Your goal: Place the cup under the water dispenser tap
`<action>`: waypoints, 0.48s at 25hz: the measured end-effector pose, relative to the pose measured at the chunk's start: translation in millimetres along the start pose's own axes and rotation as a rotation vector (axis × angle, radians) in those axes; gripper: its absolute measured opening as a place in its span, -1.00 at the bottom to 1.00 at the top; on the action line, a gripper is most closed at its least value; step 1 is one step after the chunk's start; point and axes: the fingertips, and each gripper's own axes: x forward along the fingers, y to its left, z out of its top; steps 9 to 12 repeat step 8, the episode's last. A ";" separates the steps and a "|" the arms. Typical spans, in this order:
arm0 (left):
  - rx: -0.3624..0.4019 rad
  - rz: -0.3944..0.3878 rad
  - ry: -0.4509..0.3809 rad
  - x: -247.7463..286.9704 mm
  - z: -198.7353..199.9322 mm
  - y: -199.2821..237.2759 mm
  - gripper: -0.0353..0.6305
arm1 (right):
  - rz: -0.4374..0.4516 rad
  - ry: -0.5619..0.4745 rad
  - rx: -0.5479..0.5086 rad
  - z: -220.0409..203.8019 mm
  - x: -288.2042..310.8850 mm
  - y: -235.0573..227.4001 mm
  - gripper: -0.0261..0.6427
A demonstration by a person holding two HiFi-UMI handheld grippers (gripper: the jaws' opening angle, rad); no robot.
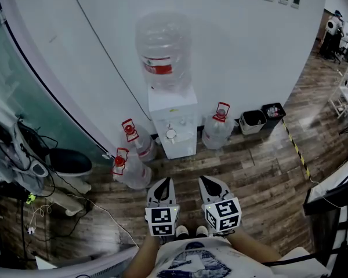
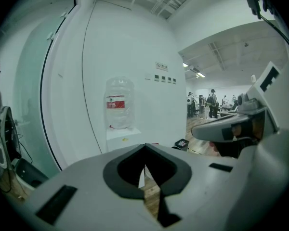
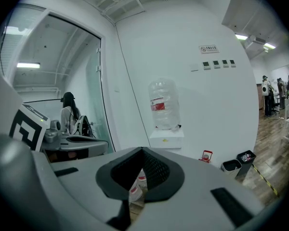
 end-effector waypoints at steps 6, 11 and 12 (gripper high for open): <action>0.000 -0.002 0.007 4.9 1.0 2.1 -0.74 | 0.001 0.009 0.004 -0.2 5.7 -1.9 -0.86; -0.001 -0.002 0.005 6.1 1.9 2.5 -0.74 | 0.004 0.011 0.004 -0.1 7.0 -1.5 -0.86; -0.001 -0.002 0.005 6.1 1.9 2.5 -0.74 | 0.004 0.011 0.004 -0.1 7.0 -1.5 -0.86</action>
